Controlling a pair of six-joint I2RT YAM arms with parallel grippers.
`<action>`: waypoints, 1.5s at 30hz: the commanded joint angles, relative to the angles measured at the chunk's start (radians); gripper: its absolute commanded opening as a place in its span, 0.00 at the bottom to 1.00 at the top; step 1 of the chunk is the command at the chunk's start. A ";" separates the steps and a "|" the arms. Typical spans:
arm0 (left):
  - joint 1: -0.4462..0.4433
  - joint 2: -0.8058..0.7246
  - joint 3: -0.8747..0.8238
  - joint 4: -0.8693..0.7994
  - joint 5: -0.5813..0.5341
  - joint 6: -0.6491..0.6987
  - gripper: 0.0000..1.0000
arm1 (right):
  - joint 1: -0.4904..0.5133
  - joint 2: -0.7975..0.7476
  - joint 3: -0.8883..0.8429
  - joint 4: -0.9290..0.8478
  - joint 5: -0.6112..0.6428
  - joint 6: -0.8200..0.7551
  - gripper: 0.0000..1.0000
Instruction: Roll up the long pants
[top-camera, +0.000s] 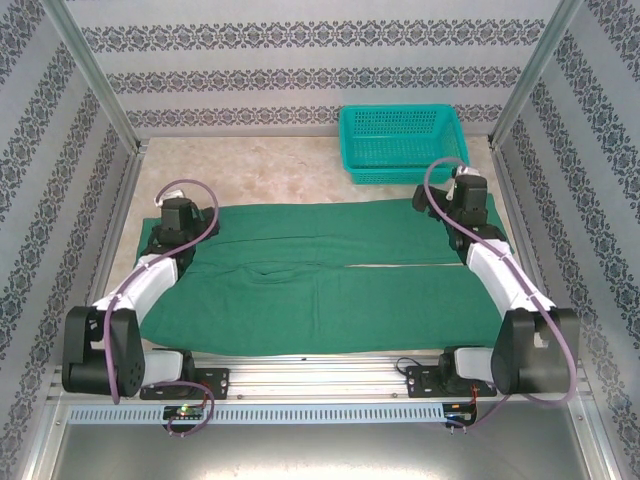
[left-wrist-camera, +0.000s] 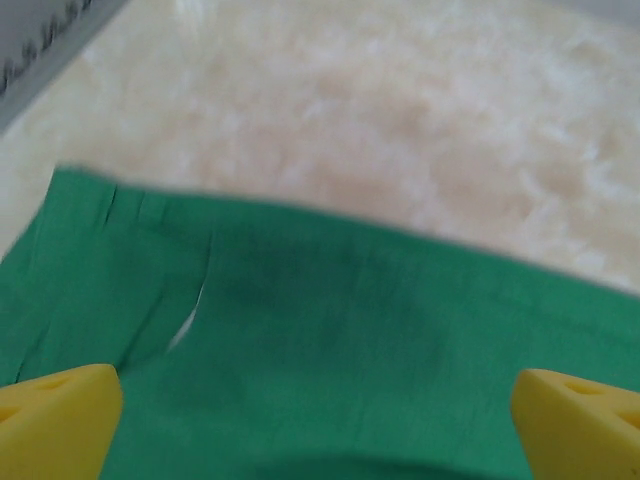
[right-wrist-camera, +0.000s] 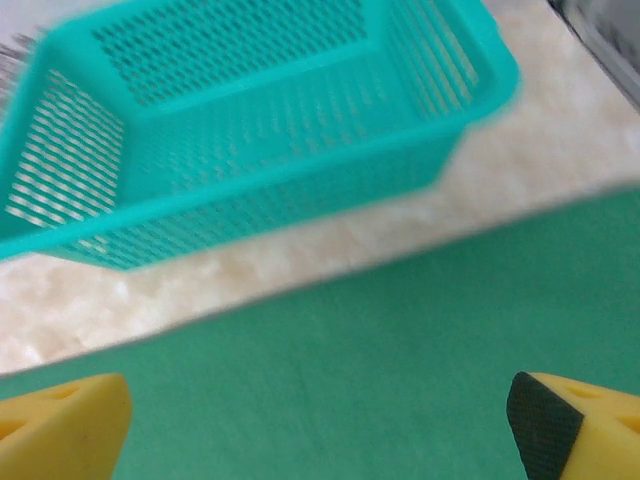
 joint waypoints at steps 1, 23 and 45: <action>-0.003 -0.130 0.008 -0.350 -0.020 -0.168 1.00 | -0.022 -0.129 -0.026 -0.296 0.169 0.205 0.98; -0.016 -0.224 -0.020 -0.848 0.079 -0.388 1.00 | -0.323 -0.154 -0.059 -0.635 0.068 0.264 0.98; -0.087 -0.339 0.164 -1.070 -0.048 -0.448 1.00 | -0.388 -0.311 -0.175 -0.710 0.044 0.294 0.98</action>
